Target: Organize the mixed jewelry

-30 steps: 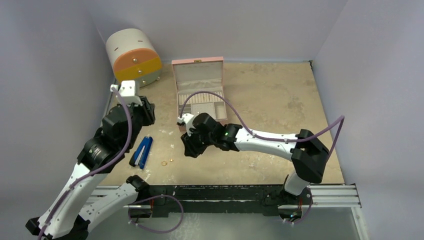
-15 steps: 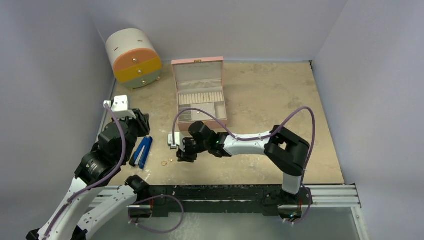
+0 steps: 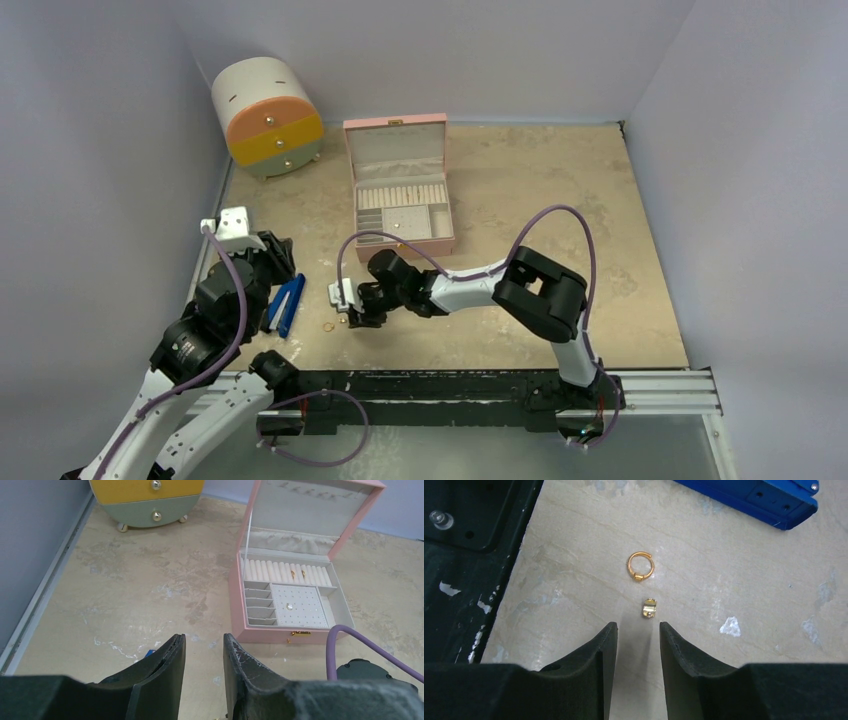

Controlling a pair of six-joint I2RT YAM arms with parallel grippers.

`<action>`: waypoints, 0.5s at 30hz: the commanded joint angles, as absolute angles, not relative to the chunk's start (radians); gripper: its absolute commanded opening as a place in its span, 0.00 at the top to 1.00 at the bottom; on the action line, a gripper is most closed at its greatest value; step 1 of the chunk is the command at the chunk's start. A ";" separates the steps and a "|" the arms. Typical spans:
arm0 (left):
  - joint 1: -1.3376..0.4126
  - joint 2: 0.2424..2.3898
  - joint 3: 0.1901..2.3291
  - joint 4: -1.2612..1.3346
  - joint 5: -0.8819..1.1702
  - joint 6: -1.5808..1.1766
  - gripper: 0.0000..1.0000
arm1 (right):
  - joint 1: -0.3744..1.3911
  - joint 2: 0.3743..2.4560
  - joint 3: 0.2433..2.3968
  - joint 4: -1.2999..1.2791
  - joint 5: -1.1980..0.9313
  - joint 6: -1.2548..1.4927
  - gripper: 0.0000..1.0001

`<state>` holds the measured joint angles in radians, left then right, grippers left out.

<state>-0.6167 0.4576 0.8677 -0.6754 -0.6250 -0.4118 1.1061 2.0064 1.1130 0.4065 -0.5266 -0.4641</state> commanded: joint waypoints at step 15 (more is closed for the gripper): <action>-0.619 0.469 0.866 -0.643 -0.644 -0.430 0.67 | 1.111 2.045 1.195 0.463 -0.572 -0.428 0.68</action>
